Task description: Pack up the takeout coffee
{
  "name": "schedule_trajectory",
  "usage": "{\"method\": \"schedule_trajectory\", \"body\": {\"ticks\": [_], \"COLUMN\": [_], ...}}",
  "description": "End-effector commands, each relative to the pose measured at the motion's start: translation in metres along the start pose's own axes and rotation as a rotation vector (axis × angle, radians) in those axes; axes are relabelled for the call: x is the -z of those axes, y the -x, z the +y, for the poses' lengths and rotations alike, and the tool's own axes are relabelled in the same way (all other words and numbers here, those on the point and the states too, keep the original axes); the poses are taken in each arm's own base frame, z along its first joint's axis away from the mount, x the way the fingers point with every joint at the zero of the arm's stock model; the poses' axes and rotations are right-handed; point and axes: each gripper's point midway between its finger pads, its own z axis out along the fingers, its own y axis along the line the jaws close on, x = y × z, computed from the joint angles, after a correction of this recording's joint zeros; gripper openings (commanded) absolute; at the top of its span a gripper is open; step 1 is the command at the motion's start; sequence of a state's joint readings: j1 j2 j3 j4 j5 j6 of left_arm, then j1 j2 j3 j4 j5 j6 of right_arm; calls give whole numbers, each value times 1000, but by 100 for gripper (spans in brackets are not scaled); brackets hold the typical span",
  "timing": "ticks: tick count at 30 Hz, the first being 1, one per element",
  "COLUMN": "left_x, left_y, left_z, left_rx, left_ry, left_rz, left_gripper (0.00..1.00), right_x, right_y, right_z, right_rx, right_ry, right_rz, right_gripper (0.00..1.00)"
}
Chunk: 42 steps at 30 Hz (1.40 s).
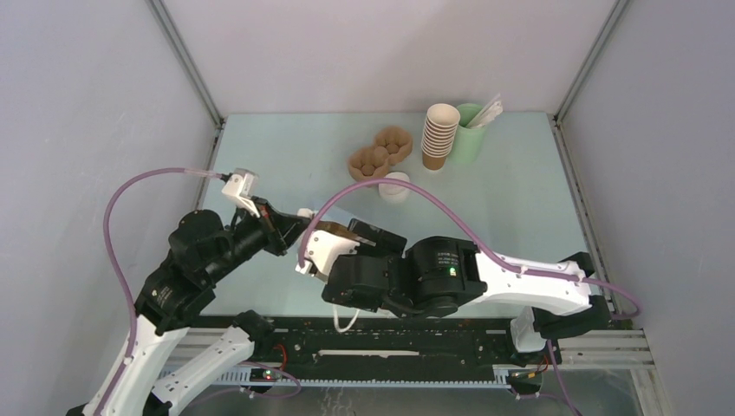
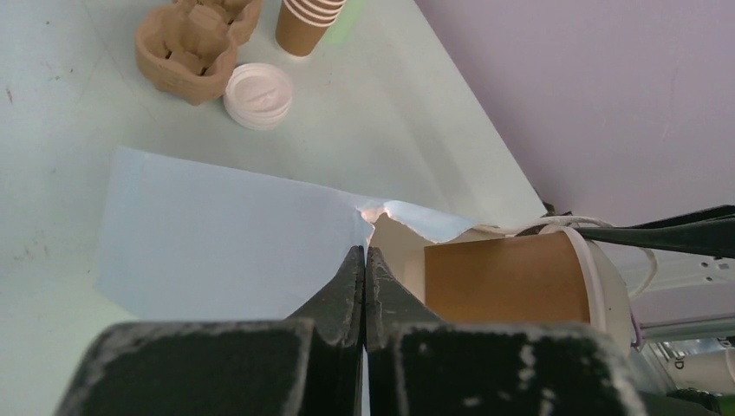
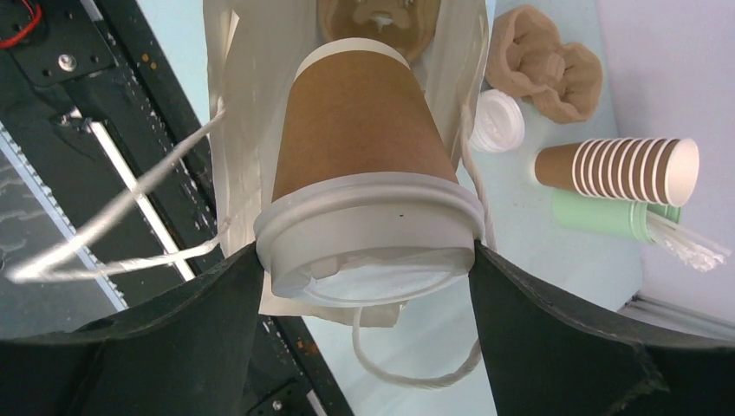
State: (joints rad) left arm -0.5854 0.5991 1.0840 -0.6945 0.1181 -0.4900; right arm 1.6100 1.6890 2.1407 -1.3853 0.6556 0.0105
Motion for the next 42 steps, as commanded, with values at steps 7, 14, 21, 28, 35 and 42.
{"method": "schedule_trajectory", "body": {"ticks": [7, 14, 21, 28, 35, 42], "left_x": [-2, -5, 5, 6, 3, 3], "left_y": [-19, -30, -27, -19, -28, -33], "left_z": [41, 54, 52, 33, 32, 29], "left_rx": [-87, -108, -163, -161, -198, -199], "left_ry": [159, 200, 164, 57, 17, -18], "left_rz": [25, 38, -24, -90, -79, -88], "left_gripper": [0, 0, 0, 0, 0, 0], "right_x": [-29, -59, -61, -67, -67, -82], "right_y": [-8, -4, -12, -23, -34, -57], "right_z": [18, 32, 21, 19, 8, 8], "right_rx": [2, -23, -43, 9, 3, 41], "right_ry": [60, 71, 67, 12, -50, -135], "right_rz": [108, 152, 148, 191, 229, 321], "right_gripper": [65, 64, 61, 62, 62, 62]}}
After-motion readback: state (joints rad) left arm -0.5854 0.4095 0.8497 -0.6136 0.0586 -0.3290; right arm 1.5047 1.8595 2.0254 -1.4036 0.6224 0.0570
